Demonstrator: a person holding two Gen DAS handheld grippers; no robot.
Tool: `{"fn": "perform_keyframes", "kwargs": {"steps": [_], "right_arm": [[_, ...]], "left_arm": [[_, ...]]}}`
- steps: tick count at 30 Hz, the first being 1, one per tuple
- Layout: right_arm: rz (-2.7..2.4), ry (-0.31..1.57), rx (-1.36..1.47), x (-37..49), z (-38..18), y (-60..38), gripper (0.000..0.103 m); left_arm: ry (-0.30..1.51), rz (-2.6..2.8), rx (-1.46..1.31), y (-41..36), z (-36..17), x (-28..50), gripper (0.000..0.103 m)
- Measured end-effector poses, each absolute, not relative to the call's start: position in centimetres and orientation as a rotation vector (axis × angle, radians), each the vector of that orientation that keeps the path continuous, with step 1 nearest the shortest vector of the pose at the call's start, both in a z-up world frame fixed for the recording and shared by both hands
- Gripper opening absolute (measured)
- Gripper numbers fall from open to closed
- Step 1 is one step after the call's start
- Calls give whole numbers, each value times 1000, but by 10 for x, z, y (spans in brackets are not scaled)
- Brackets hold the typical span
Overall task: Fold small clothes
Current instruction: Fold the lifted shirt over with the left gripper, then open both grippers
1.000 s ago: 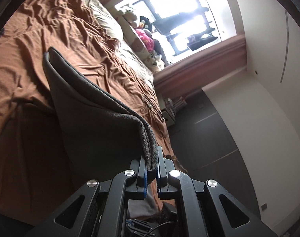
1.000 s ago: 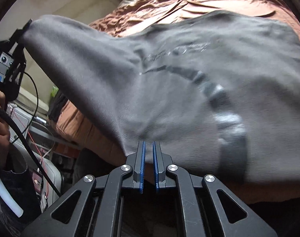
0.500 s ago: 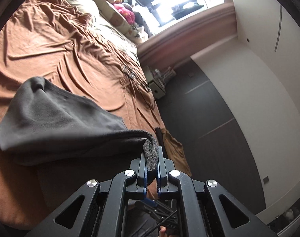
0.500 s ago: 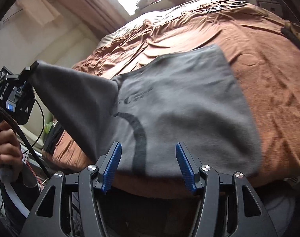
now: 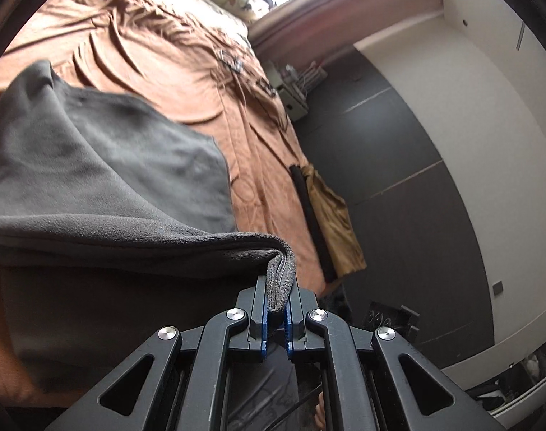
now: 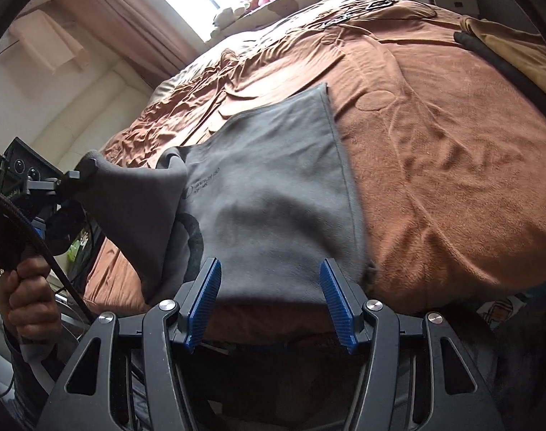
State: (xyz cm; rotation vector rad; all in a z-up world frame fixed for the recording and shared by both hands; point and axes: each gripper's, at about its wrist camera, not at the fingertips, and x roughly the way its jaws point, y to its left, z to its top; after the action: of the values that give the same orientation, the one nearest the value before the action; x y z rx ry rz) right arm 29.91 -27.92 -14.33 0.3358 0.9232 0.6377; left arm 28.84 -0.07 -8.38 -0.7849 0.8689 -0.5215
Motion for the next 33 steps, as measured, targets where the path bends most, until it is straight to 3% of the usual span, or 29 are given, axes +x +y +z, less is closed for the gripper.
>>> {"fn": "perform_keyframes", "kwargs": {"steps": [10, 13, 15, 20, 33], "right_arm": [[613, 955, 331, 292, -146, -295, 55], [614, 964, 329, 290, -146, -296, 55], [623, 970, 323, 290, -146, -292, 55], [651, 982, 281, 295, -149, -274, 58], [755, 962, 206, 306, -141, -225, 58]], "left_arm": [[979, -532, -786, -45, -122, 307, 9], [1023, -538, -819, -48, -133, 311, 36], [1029, -532, -826, -45, -135, 309, 65], [1002, -443, -809, -15, -132, 298, 88], [975, -230, -948, 85, -155, 275, 90]]}}
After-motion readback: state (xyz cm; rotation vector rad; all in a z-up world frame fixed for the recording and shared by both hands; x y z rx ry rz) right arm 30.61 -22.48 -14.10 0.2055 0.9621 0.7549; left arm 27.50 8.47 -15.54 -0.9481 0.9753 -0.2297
